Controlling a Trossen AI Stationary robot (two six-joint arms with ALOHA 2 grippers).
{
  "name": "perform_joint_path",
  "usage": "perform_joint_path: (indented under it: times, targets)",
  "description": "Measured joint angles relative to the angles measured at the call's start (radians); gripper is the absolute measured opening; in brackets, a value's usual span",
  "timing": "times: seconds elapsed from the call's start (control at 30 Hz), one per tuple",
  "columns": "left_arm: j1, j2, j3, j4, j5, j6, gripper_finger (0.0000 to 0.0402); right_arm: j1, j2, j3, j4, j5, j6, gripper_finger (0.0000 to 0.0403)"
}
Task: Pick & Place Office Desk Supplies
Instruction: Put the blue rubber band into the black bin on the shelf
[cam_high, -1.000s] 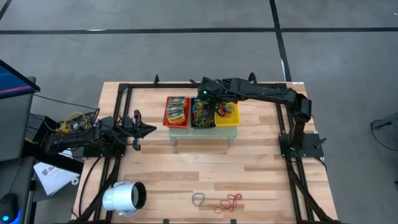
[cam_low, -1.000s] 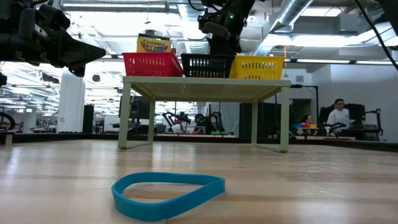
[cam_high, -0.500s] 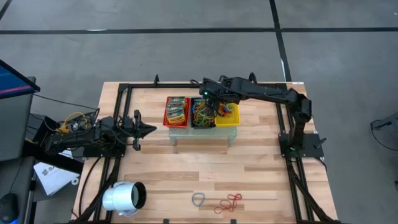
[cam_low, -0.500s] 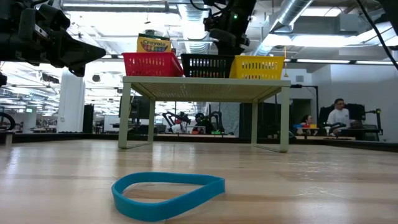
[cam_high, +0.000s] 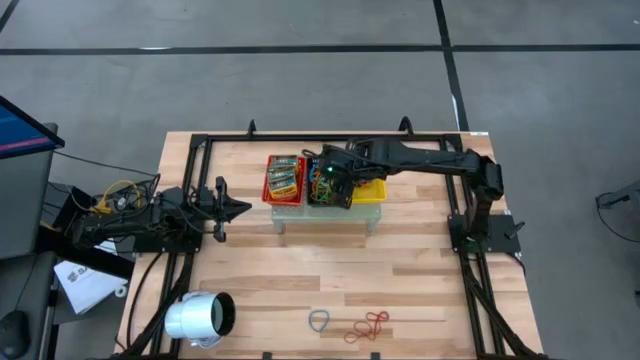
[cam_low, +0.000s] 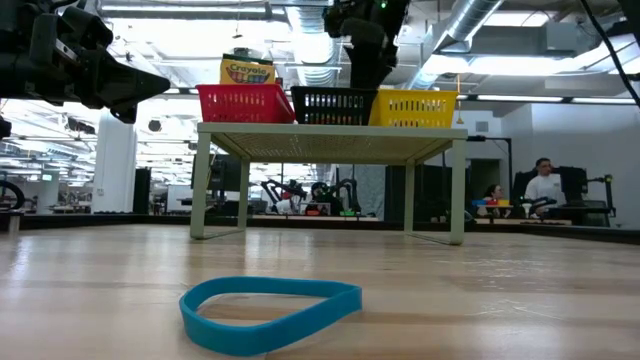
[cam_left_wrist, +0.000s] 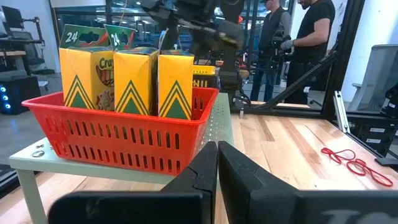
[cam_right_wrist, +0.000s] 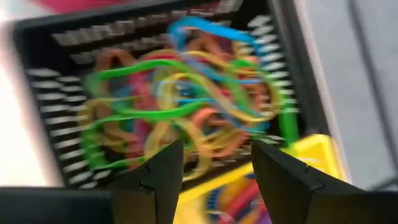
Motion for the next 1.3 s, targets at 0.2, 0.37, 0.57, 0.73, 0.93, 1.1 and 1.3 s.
perform_joint_path:
  times: [0.2,0.37,0.57,0.73,0.93,1.1,1.3]
  targets:
    - [0.000,0.000,0.000,0.000,0.000,0.000,0.0008,0.040,-0.010,0.045,-0.011,-0.219,0.043,0.0183]
    - [0.000,0.000,0.000,0.000,0.000,0.000,0.0008,0.130,-0.012,0.099,0.019,-0.328,0.159,0.0183]
    - [0.000,0.000,0.000,0.000,0.000,0.000,0.0008,0.305,0.033,0.100,0.062,-0.263,0.239,0.0184]
    - [0.000,0.000,0.000,0.000,0.000,0.000,0.0008,0.440,0.143,0.097,0.102,-0.200,0.358,0.0214]
    - [0.000,0.000,0.000,0.008,0.000,0.000,0.0008,0.547,0.288,0.096,0.210,-0.286,0.487,0.0275]
    - [0.000,0.000,0.000,0.017,0.000,0.000,0.0008,0.596,0.377,0.096,0.285,-0.369,0.548,0.0296]
    - [0.000,0.000,0.000,0.015,0.000,0.000,0.0008,0.631,0.433,0.097,0.294,-0.379,0.397,0.0297]
